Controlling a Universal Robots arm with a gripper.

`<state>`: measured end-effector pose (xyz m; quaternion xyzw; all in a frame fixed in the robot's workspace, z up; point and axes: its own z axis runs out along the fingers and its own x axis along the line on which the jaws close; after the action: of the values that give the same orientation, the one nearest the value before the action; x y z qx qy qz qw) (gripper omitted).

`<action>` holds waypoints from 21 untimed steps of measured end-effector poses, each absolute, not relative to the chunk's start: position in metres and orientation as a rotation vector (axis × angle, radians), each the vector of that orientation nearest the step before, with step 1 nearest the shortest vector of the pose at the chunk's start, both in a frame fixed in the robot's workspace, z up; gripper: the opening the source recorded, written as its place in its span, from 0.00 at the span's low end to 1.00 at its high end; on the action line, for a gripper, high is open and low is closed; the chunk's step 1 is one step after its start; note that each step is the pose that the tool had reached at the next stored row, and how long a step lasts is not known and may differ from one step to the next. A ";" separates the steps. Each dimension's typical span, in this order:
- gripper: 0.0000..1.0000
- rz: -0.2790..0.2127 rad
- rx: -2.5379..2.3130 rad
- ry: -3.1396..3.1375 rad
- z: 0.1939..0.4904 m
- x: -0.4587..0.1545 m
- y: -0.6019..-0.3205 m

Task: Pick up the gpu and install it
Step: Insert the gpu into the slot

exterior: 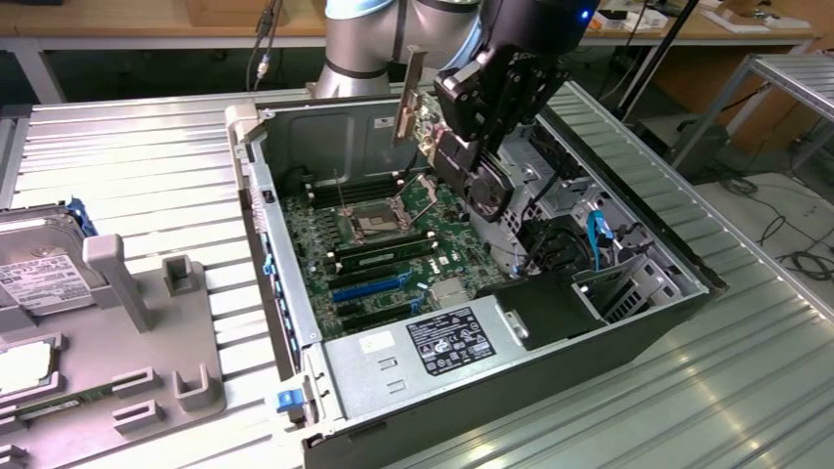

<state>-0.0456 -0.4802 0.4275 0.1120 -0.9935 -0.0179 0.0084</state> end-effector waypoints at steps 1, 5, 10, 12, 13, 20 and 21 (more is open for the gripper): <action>0.27 -0.056 0.360 -3.103 0.428 -0.046 -0.480; 0.27 -0.055 0.427 -3.094 0.428 -0.046 -0.480; 0.27 -0.055 0.505 -3.081 0.428 -0.046 -0.480; 0.27 -0.054 0.528 -3.077 0.428 -0.046 -0.480; 0.27 -0.054 0.540 -3.075 0.428 -0.046 -0.480; 0.27 -0.053 0.632 -3.056 0.428 -0.046 -0.480; 0.27 -0.053 0.648 -3.053 0.428 -0.046 -0.480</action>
<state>-0.0456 -0.4802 0.4275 0.2075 -0.9780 -0.0170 0.0101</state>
